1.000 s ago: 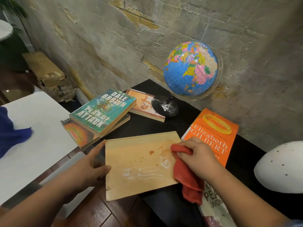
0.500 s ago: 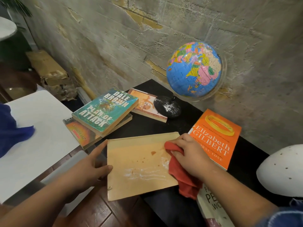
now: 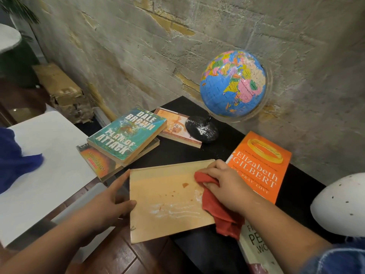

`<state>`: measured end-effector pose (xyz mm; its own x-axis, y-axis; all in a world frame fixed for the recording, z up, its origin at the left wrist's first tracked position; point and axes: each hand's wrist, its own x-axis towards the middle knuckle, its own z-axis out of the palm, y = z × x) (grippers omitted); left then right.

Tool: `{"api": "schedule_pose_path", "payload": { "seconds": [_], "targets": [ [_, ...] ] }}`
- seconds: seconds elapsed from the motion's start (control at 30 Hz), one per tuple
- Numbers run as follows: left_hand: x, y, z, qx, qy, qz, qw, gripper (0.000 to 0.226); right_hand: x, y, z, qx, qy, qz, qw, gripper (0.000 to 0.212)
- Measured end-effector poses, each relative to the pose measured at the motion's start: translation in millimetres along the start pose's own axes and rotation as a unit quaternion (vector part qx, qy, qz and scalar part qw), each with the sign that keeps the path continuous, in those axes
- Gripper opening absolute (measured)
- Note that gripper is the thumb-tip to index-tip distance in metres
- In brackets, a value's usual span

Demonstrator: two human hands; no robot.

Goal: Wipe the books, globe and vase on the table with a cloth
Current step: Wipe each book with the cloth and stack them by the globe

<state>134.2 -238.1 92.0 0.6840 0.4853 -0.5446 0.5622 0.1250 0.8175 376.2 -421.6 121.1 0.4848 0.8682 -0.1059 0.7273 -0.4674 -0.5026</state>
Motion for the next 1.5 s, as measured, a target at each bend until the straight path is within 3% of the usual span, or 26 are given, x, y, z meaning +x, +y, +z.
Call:
{"api": "schedule_pose_path", "payload": {
  "seconds": [0.07,0.17,0.3,0.43,0.57,0.7,1.2,1.5],
  "targets": [
    [0,1,0,-0.003,-0.001,0.000,1.000,0.086,1,3,-7,0.018,-0.016,0.010,1.000,0.030],
    [1,-1,0,0.000,-0.001,-0.001,1.000,0.087,-2,5,-7,-0.006,0.045,0.045,0.998,0.030],
    [0,0,0,0.009,0.001,0.008,1.000,0.089,-15,3,-1,0.014,-0.020,0.003,1.000,0.032],
    [0,5,2,0.032,0.004,0.011,0.999,0.095,-24,10,-2,0.001,0.063,0.070,0.996,0.031],
    [2,6,-1,0.045,-0.002,0.018,0.999,0.092,-41,5,6,0.018,0.014,0.040,0.999,0.028],
    [2,6,-1,0.047,-0.005,0.015,0.999,0.092,-48,10,4,0.016,0.083,0.094,0.992,0.028],
    [-6,15,0,0.084,0.015,-0.015,0.996,0.093,-59,-5,16,-0.015,0.085,0.117,0.989,0.033],
    [-8,12,2,0.204,0.074,0.003,0.976,0.088,-62,-16,19,-0.019,0.104,0.148,0.983,0.033]
  ]
}}
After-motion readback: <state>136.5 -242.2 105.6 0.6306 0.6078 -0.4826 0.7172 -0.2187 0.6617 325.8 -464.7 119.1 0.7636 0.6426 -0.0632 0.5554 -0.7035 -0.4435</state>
